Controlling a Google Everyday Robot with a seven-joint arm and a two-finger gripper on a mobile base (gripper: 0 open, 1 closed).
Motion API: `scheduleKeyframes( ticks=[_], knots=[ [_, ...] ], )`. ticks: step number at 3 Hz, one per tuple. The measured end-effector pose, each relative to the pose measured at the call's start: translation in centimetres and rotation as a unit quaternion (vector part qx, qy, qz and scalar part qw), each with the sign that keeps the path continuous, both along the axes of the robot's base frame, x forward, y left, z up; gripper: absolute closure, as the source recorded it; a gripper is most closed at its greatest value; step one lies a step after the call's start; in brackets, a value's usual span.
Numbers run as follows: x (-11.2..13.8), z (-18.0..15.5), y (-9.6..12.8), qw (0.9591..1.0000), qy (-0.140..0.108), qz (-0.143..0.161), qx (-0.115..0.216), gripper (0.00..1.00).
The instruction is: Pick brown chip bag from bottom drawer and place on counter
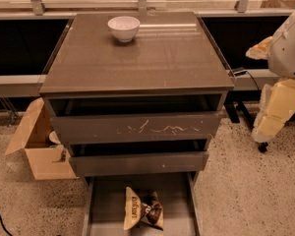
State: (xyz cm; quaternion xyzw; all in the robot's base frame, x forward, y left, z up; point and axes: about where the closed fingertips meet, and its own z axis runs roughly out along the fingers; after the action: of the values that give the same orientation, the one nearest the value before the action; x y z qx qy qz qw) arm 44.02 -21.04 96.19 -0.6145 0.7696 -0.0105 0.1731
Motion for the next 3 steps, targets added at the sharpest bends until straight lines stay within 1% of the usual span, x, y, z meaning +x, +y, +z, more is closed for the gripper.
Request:
scheduleKeyframes(
  ticks=[1,2,3],
  knots=[
    [-0.1,-2.8,0.8,0.9984,0.017,0.035,0.041,0.00],
    [-0.3,-5.7,1.4,0.9935,0.031,0.067,0.086,0.00],
    [-0.3,-5.7,1.4,0.9935,0.031,0.068,0.086,0.00]
  ],
)
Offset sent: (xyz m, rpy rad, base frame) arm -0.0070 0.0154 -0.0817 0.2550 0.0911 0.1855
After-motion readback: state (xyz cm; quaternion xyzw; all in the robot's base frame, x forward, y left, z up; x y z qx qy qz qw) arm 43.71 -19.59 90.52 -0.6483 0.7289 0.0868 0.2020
